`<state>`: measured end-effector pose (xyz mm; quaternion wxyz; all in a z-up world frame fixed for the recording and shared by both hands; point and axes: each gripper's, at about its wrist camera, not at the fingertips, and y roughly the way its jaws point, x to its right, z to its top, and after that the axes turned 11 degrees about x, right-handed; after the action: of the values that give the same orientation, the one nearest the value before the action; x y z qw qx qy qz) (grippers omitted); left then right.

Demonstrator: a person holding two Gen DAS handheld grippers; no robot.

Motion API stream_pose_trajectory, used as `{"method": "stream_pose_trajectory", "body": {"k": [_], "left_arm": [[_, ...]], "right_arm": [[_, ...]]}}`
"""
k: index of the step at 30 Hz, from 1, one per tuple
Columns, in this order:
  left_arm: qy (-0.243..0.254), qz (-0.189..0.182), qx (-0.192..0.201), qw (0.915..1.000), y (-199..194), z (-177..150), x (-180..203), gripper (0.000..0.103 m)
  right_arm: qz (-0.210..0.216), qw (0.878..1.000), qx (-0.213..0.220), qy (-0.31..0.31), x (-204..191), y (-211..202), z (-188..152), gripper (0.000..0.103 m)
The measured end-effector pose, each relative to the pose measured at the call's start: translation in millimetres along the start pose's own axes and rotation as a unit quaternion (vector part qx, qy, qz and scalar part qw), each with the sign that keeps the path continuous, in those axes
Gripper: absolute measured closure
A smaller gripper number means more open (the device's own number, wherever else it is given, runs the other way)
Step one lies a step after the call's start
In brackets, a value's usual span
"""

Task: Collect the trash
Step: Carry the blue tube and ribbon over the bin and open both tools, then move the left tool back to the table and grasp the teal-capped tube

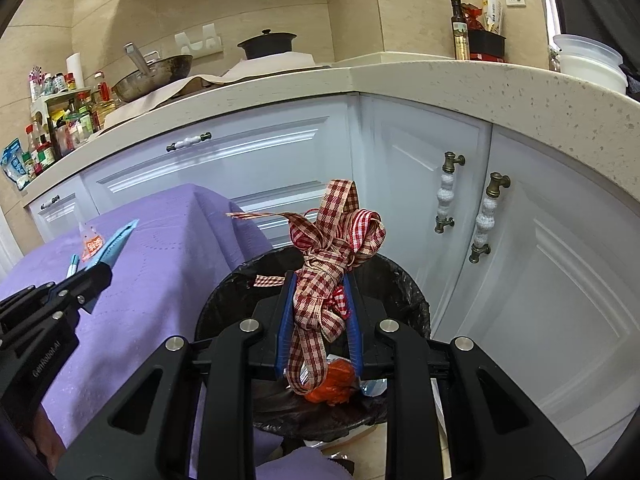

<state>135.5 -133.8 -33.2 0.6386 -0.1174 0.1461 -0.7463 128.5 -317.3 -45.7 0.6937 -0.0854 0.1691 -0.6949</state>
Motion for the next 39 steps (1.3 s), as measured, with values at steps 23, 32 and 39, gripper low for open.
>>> {"method": "stream_pose_trajectory", "body": {"k": [23,32,39], "left_arm": [[-0.017,-0.014,-0.046,0.9987,52,-5,27,0.068],[-0.021,-0.001,-0.038,0.9990,43,0,18,0.058],[-0.028,0.025,-0.035,0.9987,32,3,-7,0.056]], "right_arm": [[-0.012,1.000,-0.002,0.011,18,43,-4,0.054],[-0.013,1.000,-0.002,0.014,15,39,-6,0.054],[0.003,1.000,0.002,0.013,-3,33,-3,0.054]]}}
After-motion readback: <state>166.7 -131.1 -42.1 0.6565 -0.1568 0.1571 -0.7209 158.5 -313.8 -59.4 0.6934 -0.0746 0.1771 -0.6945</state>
